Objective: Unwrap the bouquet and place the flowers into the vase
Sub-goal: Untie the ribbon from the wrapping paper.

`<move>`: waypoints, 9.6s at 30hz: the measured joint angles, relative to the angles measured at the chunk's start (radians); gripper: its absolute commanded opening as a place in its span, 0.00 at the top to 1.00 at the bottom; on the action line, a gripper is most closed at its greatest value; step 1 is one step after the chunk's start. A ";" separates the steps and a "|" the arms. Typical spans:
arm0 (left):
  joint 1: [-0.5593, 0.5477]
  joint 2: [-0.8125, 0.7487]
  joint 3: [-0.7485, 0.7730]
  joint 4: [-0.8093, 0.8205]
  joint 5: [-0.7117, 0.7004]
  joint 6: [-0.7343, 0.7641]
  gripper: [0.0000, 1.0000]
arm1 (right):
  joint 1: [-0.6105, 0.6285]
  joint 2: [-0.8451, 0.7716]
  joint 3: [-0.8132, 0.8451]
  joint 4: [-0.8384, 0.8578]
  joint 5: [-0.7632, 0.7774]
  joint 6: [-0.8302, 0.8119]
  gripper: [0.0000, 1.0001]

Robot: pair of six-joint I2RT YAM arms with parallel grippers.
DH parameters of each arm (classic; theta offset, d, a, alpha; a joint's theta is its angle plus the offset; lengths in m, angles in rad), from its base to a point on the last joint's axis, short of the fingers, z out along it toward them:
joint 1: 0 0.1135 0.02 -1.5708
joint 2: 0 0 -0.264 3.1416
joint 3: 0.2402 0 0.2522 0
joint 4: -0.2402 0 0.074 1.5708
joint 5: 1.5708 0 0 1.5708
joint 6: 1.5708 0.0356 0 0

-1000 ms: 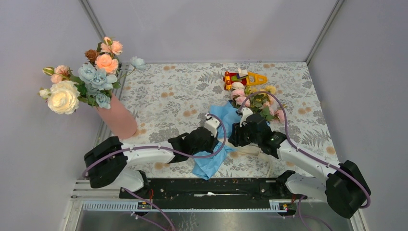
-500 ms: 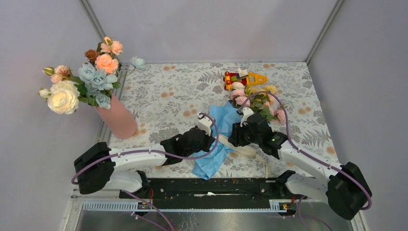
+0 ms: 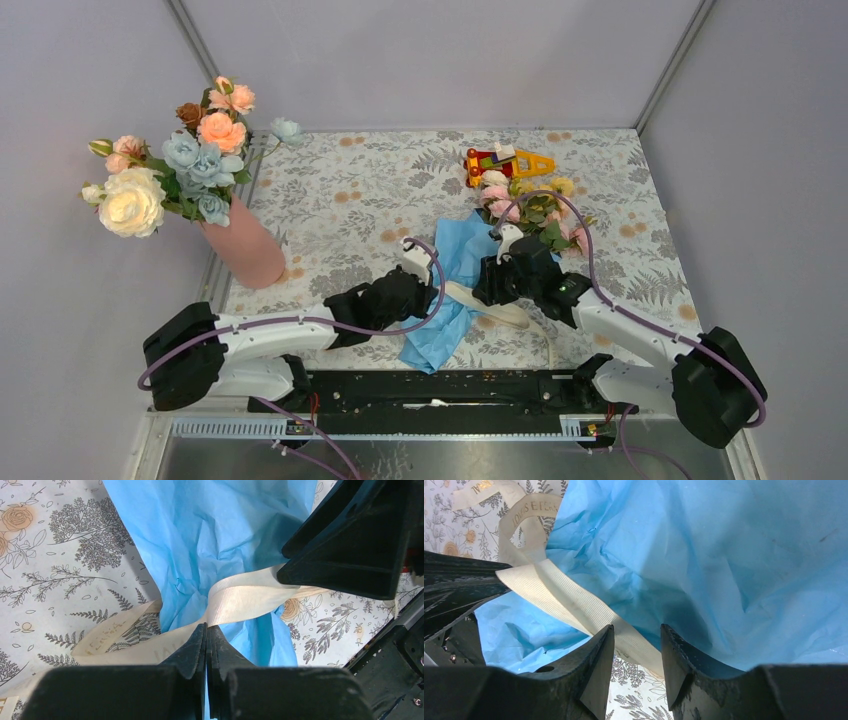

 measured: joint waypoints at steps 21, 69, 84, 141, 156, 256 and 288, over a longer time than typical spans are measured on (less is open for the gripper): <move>0.018 -0.008 -0.001 -0.027 -0.009 -0.022 1.00 | 0.053 0.068 -0.002 0.063 0.019 0.012 1.00; 0.214 -0.146 -0.131 -0.022 0.114 -0.027 1.00 | 0.034 -0.061 -0.037 -0.101 0.092 0.048 1.00; 0.350 -0.151 -0.156 -0.076 0.070 -0.119 1.00 | 0.029 -0.336 -0.100 -0.310 0.547 0.269 1.00; 0.092 -0.107 -0.053 -0.005 0.187 0.053 0.09 | 0.046 -0.196 -0.037 -0.082 0.127 -0.073 0.06; -0.064 0.121 0.016 0.102 0.036 0.211 0.13 | 0.122 -0.043 -0.024 0.047 0.320 -0.111 0.24; 0.599 -0.214 0.116 -0.315 -0.119 -0.066 1.00 | 0.072 -0.244 0.092 -0.266 1.005 -0.039 1.00; 0.612 -0.126 0.224 -0.439 -0.185 0.021 0.12 | -0.664 -0.502 0.077 -0.589 1.279 0.302 0.00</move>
